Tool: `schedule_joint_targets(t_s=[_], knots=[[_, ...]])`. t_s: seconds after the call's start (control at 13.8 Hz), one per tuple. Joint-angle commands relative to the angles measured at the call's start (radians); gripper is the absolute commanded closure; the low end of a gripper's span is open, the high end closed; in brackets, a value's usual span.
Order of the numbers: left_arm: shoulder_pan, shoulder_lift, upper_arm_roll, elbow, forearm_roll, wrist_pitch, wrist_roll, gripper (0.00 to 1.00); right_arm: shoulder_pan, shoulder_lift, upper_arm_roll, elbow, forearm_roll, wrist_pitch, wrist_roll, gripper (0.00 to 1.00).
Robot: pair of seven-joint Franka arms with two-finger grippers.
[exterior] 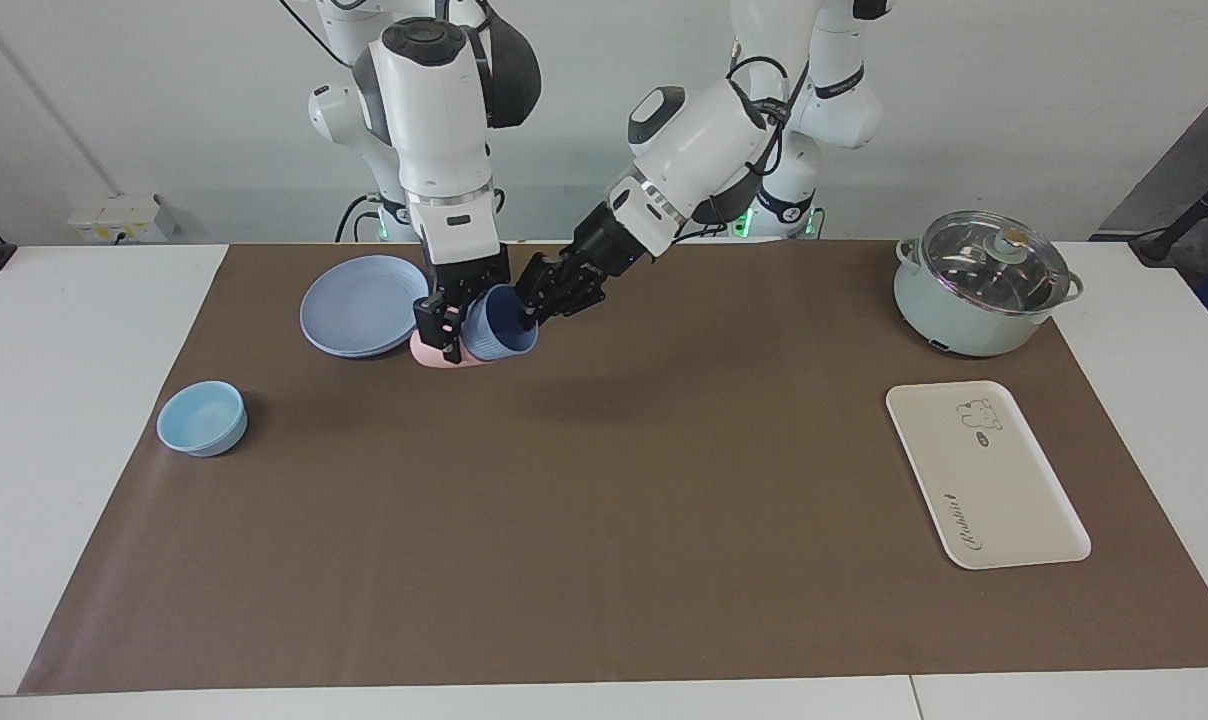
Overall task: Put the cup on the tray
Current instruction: 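Grasp the cup base with the left gripper while the right gripper holds, then carry the cup with the left gripper toward the tray while the right gripper withdraws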
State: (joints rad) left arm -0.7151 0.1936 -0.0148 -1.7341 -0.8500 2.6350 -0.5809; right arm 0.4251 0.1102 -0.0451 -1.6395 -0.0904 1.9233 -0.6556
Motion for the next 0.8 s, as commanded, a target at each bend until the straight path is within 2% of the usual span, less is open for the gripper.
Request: schedule_joint_targets(t_s=[0.0,0.22,0.36,0.58,0.73], knots=[[0.1,0.035,0.001,0.134,0.002,-0.192,-0.004,1.0,-0.006,0.008,0.004,0.014,-0.02,0.006,0.017,1.0],[0.192,0.064,0.01,0.226,0.031,-0.321,-0.016,1.0,-0.008,0.006,0.004,0.01,-0.02,0.006,0.017,1.0],[0.262,0.063,0.01,0.241,0.135,-0.381,-0.005,1.0,-0.015,0.006,0.004,0.01,-0.019,0.008,0.019,1.0],[0.376,0.046,0.009,0.235,0.39,-0.389,0.028,1.0,-0.084,0.008,0.001,0.01,0.012,0.037,0.007,1.0],[0.471,0.033,0.01,0.223,0.425,-0.438,0.143,1.0,-0.155,0.008,0.001,-0.005,0.131,0.107,-0.051,1.0]])
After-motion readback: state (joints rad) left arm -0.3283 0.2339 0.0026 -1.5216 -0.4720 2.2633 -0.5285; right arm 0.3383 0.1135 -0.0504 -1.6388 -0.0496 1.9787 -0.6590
